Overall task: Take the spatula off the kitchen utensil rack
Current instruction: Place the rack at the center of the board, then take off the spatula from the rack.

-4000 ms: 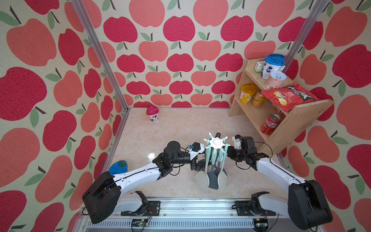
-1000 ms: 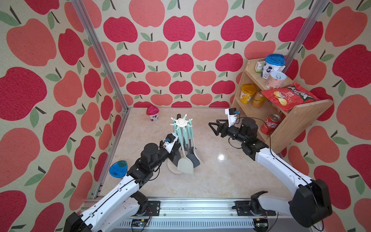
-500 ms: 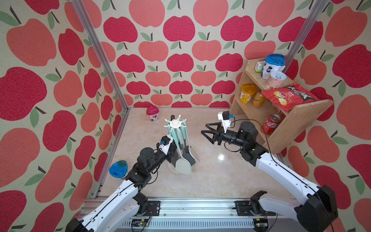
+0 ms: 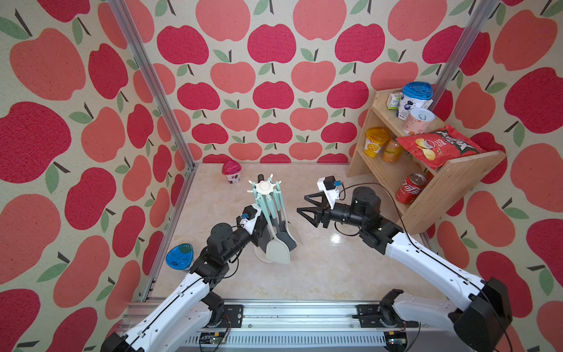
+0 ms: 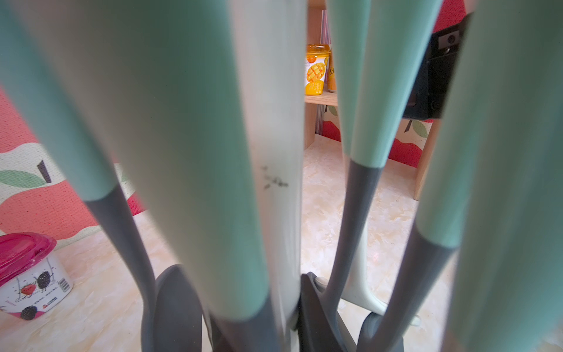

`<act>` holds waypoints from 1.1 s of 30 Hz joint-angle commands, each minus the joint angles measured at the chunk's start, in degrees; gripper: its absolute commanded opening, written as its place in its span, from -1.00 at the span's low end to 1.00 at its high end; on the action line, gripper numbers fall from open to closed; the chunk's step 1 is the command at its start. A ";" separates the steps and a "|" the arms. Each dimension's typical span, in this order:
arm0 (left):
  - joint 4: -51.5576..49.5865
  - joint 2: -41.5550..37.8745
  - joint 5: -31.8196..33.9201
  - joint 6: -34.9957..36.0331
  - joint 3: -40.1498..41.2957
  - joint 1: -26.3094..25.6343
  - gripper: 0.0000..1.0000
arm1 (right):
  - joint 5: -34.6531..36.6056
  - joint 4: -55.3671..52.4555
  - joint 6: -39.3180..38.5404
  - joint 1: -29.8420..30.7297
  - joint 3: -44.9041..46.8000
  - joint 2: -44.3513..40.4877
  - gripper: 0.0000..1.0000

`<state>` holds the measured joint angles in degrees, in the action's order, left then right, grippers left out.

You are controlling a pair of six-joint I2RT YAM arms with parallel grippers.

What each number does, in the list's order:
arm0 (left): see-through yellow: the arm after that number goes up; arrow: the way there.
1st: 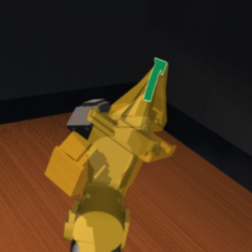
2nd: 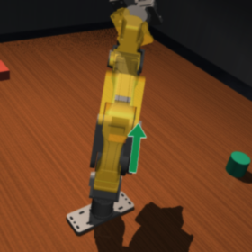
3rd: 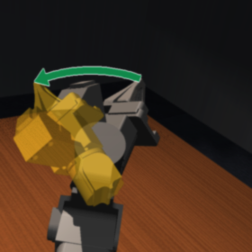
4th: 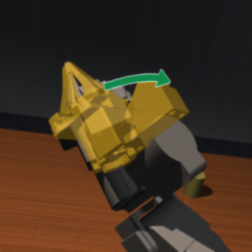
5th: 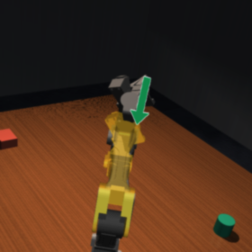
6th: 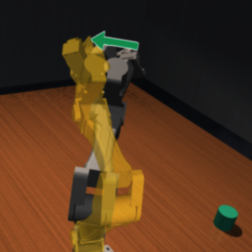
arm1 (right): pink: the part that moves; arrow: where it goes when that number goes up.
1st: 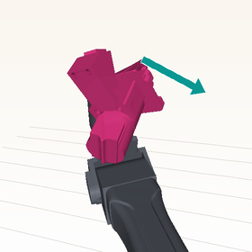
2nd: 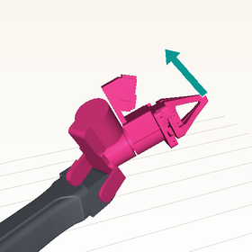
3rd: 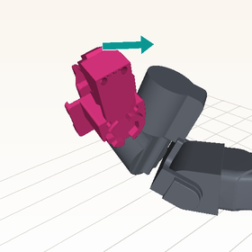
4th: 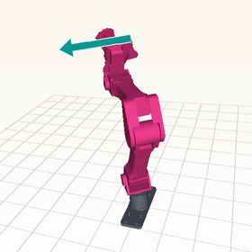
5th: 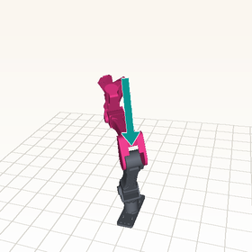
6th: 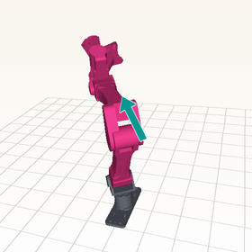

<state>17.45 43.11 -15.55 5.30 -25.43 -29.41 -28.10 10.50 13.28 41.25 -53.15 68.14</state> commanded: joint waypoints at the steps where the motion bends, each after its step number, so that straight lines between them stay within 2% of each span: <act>1: -3.38 0.77 4.02 4.27 1.39 1.37 -1.00 | -0.15 -0.95 -1.64 0.31 -2.56 2.06 0.42; 9: -2.72 1.11 2.55 4.38 1.41 1.90 -1.00 | -10.49 8.38 4.80 -2.39 -1.05 4.71 0.34; 14: -2.30 0.93 2.37 3.93 1.74 2.24 -1.00 | -12.72 6.86 4.31 -2.47 -2.38 5.86 0.22; 25: -3.22 0.63 2.63 3.66 1.70 2.51 -1.00 | -15.76 8.72 4.31 -2.50 -3.61 8.97 0.22; 33: -2.69 1.39 1.98 3.75 1.70 3.04 -1.00 | -20.73 11.04 6.09 -2.19 -6.24 12.70 0.10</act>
<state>17.85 43.29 -17.89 5.43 -25.28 -27.90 -45.34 19.07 17.89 38.87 -57.10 79.68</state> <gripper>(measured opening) 0.216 0.554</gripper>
